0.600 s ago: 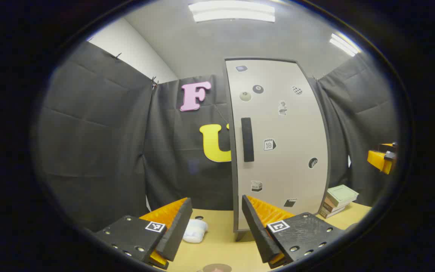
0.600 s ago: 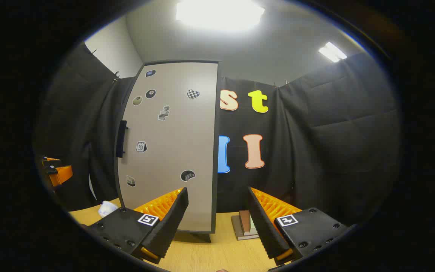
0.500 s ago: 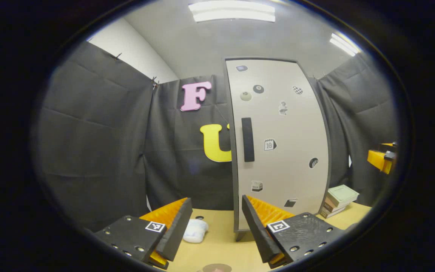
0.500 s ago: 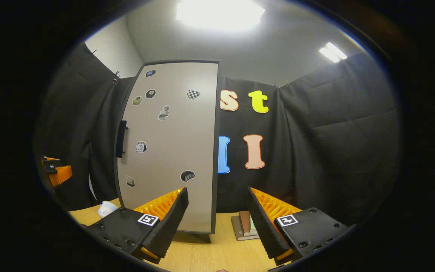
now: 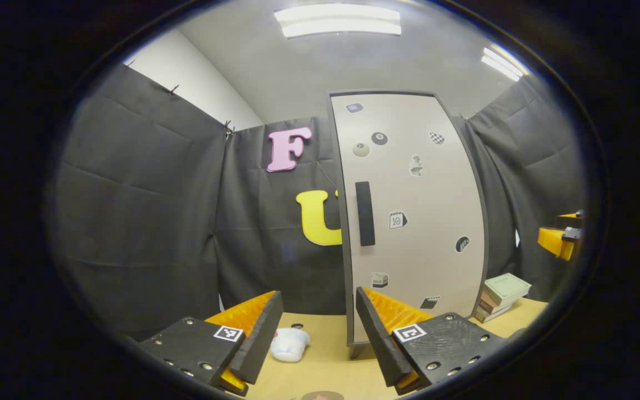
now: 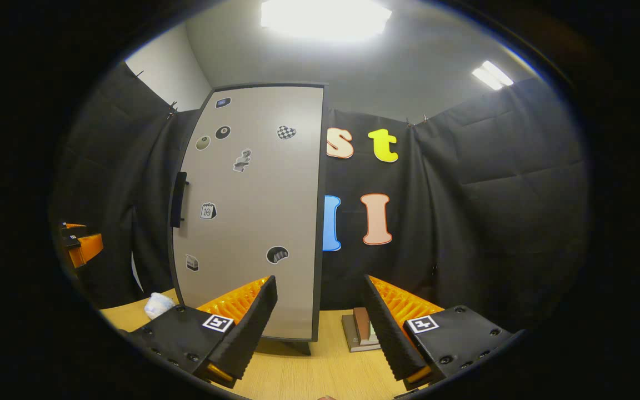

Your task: Open the cabinet door with the right hand, grasp the bottle in the cabinet with the left hand and place it on the coaster, then close the cabinet door with the right hand.

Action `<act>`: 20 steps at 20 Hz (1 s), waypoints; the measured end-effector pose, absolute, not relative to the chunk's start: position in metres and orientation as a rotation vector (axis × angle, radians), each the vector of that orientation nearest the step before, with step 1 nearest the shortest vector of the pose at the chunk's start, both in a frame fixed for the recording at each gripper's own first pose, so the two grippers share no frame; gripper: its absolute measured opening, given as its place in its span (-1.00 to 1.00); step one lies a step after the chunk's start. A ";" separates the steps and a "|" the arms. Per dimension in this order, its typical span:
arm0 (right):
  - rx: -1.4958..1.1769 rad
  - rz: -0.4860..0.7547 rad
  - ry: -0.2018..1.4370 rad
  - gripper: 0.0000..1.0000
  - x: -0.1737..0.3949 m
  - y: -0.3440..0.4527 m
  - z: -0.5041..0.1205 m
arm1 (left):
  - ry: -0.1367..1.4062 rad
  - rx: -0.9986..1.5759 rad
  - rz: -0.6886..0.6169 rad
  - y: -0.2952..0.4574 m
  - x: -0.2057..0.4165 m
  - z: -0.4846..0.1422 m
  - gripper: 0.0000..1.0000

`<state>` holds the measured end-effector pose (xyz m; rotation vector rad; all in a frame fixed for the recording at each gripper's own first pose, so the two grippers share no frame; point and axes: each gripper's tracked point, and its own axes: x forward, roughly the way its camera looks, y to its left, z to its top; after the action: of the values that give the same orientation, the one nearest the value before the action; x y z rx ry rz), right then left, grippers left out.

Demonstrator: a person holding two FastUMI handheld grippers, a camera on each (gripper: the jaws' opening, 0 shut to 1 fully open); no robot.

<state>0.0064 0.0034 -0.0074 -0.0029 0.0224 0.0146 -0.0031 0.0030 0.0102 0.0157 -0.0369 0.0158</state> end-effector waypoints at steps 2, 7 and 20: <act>0.000 0.016 0.026 0.95 0.009 0.006 -0.008 | -0.034 0.015 0.023 0.006 -0.003 0.009 0.64; 0.012 0.043 0.036 0.95 0.016 0.021 -0.009 | -0.027 0.015 0.050 0.020 -0.005 0.005 0.60; 0.062 0.239 -0.068 0.94 0.074 0.129 0.074 | 0.017 0.031 0.247 0.122 -0.040 -0.016 0.60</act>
<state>0.0738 0.1290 0.0742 0.0623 -0.0678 0.2391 -0.0401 0.1219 -0.0158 0.0310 0.0170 0.2473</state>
